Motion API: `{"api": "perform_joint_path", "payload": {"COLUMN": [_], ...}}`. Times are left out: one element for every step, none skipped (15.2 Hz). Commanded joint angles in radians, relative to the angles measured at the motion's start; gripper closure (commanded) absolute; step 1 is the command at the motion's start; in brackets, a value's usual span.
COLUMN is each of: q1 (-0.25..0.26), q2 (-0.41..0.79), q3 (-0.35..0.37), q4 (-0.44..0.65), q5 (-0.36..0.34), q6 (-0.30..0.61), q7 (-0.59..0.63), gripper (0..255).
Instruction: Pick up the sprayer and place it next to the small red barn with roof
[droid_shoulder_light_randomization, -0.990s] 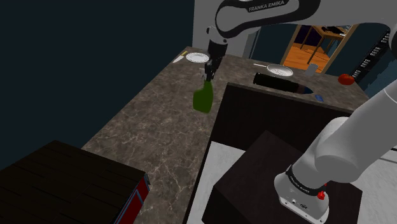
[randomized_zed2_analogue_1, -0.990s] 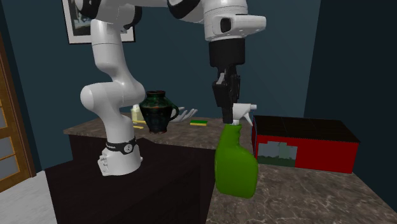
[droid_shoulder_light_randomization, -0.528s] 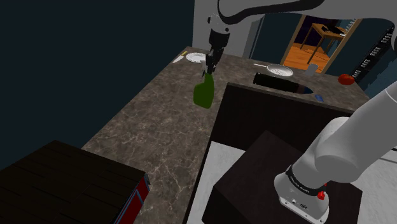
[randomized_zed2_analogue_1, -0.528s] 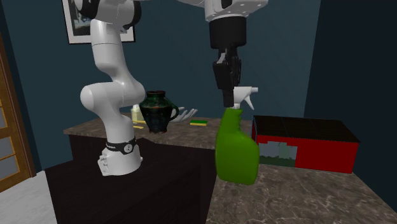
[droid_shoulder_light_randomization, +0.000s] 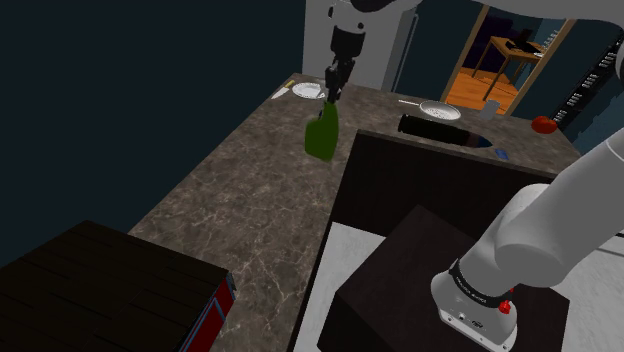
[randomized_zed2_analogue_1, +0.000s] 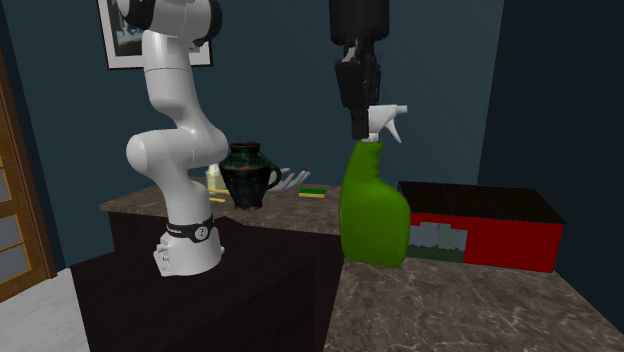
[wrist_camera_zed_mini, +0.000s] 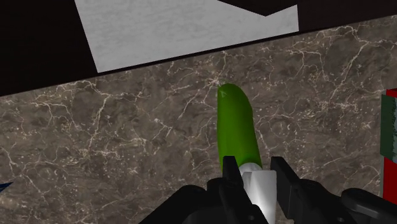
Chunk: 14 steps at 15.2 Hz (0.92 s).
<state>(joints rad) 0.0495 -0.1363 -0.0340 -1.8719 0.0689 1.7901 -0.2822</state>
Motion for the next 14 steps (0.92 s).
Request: {"api": "perform_joint_path", "payload": {"q1": [0.0, 0.0, 0.0, 0.0, 0.0, 0.0, 0.0, 0.0, 0.0, 0.0, 0.0, 0.0, 0.0, 0.0], "q2": [0.003, 0.005, 0.006, 0.008, 0.01, 0.012, 0.015, 0.018, 0.021, 0.024, 0.028, 0.031, 0.036, 0.04], "q3": [0.0, 0.0, 0.0, 0.0, 0.0, 0.0, 0.0, -0.001, -0.001, -0.001, -0.001, -0.001, -0.001, -0.001], "q4": [0.032, 0.047, 0.062, 0.078, 0.094, 0.11, 0.126, 0.143, 0.16, 0.177, 0.195, 0.213, 0.231, 0.25], "q5": [0.0, 0.0, 0.0, -0.001, -0.001, -0.001, -0.001, -0.001, -0.001, -0.001, -0.001, 0.0, 0.0, 0.0], "q6": [-0.029, -0.043, -0.056, -0.07, -0.084, -0.098, -0.111, -0.125, -0.139, -0.153, -0.168, -0.182, -0.196, -0.211], "q7": [0.002, 0.003, 0.004, 0.005, 0.006, 0.006, 0.007, 0.008, 0.009, 0.009, 0.01, 0.011, 0.012, 0.012], "gripper": [255, 255, 255, 255, 255, 255, 255, 255, 255, 255, 255, 255, 255, 255]}}
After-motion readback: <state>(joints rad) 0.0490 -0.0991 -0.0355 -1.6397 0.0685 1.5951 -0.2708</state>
